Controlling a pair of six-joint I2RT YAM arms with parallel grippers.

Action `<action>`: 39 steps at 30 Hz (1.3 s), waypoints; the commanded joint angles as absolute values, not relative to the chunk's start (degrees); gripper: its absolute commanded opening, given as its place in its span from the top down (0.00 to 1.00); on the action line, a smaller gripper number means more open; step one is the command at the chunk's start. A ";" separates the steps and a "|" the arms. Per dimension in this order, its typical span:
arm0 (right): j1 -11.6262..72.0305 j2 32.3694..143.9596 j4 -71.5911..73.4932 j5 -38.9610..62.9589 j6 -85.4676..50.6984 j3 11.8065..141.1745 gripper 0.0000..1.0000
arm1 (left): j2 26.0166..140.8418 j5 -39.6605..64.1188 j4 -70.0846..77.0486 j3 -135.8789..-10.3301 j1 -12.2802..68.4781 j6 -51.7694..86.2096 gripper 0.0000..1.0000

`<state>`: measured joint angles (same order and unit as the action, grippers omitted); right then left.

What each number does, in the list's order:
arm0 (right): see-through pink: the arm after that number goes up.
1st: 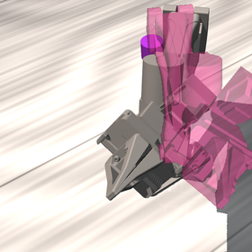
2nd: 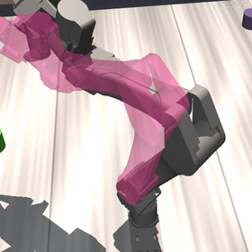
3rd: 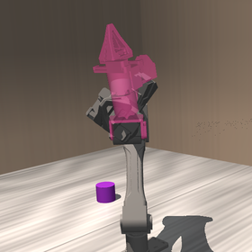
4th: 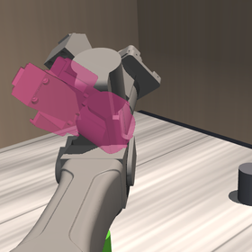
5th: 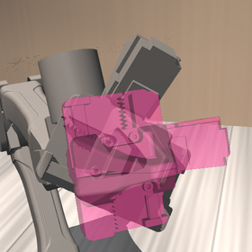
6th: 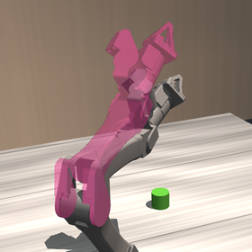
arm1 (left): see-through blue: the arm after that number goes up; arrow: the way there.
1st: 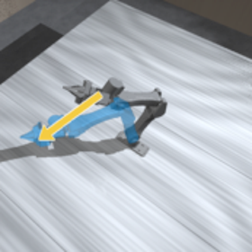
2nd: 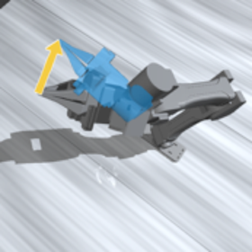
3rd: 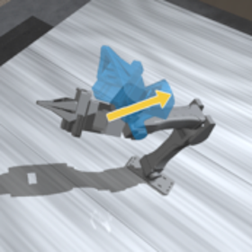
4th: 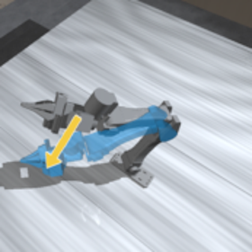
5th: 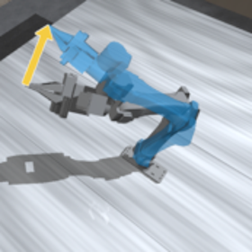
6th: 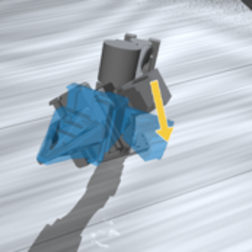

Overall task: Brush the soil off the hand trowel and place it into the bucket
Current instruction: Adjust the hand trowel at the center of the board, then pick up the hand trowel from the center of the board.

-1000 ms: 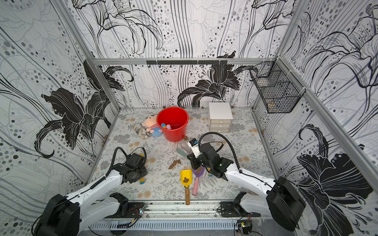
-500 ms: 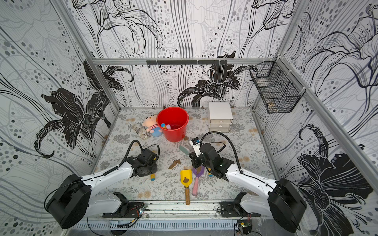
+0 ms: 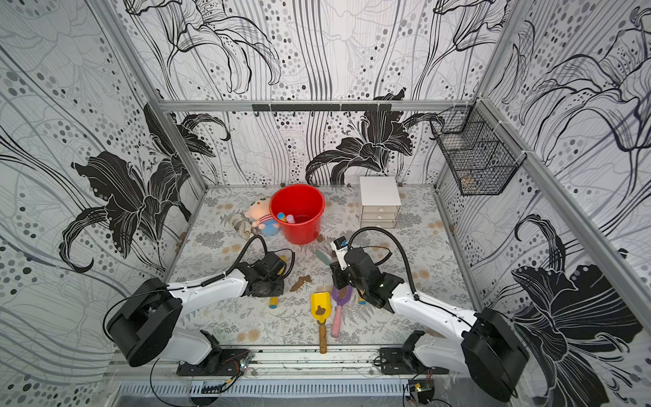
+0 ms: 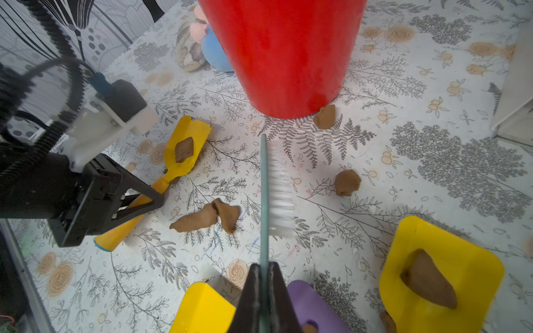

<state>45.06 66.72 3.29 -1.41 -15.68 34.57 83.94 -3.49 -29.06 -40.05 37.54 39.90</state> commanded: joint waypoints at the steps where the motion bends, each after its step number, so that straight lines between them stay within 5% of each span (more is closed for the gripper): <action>1: 44.78 65.43 2.07 -3.00 -16.46 33.99 1.00 | 84.57 -1.85 -27.27 -39.25 38.40 38.10 0.70; 6: 44.74 65.82 1.85 -2.99 -16.52 34.30 1.00 | 82.59 -1.54 -27.89 -37.57 41.66 40.55 0.58; 13: 44.79 66.62 2.19 -2.07 -16.78 35.04 1.00 | 79.48 -1.32 -26.27 -33.49 42.50 44.82 0.58; 22: 43.02 66.19 1.97 1.02 -17.62 35.63 1.00 | 74.98 -0.98 -23.35 -30.59 42.46 45.38 0.82; 28: 37.27 62.43 0.06 12.39 -21.09 35.86 1.00 | 69.07 0.45 -29.51 -32.96 42.47 43.31 0.99; 39: 30.67 58.10 0.83 34.72 -35.01 38.66 1.00 | 61.67 11.76 -48.86 -48.26 42.36 35.91 1.00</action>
<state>30.83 58.13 0.45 26.74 -29.45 35.99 62.33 7.66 -42.57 -43.88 42.13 40.45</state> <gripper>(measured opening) 0.070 0.253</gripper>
